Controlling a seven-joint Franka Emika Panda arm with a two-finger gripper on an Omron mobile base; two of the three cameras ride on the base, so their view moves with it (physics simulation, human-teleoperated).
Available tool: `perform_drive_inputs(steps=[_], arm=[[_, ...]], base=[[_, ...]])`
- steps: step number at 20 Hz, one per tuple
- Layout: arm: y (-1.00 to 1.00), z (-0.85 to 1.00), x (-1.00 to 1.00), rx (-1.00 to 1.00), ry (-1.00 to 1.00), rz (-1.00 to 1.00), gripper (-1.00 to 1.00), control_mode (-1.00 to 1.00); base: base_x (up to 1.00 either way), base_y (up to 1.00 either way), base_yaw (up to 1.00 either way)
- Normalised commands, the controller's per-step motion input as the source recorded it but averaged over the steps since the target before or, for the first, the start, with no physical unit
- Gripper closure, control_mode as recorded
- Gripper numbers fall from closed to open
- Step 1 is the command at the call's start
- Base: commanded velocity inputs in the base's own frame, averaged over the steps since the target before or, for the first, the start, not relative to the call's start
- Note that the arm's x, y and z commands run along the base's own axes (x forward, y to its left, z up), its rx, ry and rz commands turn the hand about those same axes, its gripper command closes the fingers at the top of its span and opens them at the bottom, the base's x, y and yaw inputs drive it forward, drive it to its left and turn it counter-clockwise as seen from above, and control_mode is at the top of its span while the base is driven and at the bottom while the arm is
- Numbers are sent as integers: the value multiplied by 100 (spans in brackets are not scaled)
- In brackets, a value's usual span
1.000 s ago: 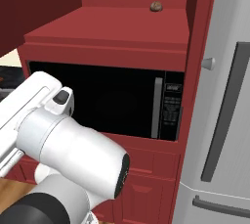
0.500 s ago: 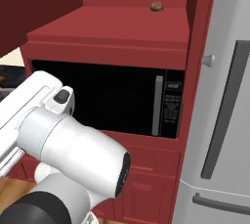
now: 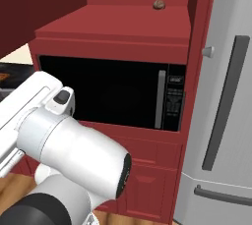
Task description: Pick the chicken drumstick from the plate and place it on the cutting board. Then pick the condiment bottle from the cabinet and place it next to the cutting board.
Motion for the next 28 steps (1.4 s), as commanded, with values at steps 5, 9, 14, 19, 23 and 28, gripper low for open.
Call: perform_drive_inputs(steps=[5, 9, 14, 19, 23, 28], arm=[[0, 0, 0, 0, 0, 0, 100, 100], [0, 0, 0, 0, 0, 0, 100, 100], [0, 0, 0, 0, 0, 0, 100, 100], [0, 0, 0, 0, 0, 0, 100, 100], [0, 0, 0, 0, 0, 0, 100, 100], [0, 0, 0, 0, 0, 0, 100, 100]], base=[[-36, 17, 0], [-35, 18, 0], [-34, 18, 0], [-7, 39, 0], [0, 59, 0], [0, 62, 0]])
